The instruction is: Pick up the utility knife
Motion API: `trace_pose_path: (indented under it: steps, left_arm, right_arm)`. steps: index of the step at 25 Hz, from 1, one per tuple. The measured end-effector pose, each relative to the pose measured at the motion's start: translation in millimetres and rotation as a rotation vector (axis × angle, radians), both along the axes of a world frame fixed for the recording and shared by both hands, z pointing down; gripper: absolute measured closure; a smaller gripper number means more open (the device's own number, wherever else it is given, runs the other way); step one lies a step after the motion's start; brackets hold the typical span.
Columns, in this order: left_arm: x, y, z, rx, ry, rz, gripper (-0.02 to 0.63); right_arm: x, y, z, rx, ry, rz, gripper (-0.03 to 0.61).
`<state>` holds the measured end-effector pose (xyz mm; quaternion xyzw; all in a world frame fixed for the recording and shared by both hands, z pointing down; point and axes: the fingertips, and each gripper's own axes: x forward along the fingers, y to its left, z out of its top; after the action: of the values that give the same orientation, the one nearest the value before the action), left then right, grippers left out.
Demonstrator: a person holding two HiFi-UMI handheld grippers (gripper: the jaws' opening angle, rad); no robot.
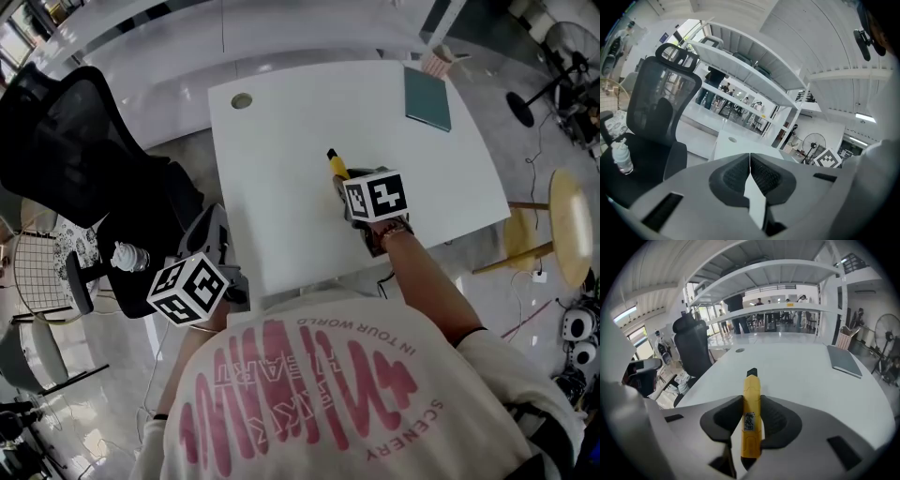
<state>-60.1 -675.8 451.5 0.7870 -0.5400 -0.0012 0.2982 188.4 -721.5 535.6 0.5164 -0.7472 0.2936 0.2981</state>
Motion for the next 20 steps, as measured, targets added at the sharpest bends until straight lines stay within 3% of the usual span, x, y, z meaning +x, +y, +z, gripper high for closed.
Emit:
trace_pose_path:
  steps: [5,20]
  left_arm:
    - [5.8,3.4,-13.4,0.024,0.027,0.034,0.589]
    - [-2.8,46.1,-45.0,0.086,0.061,0.144,0.589]
  right_arm:
    - [4.0,9.0,-21.4,0.099,-0.036,0.100,0.449]
    - [-10.4,79.0,-131.6,0.472,-0.142,0.277,0.449]
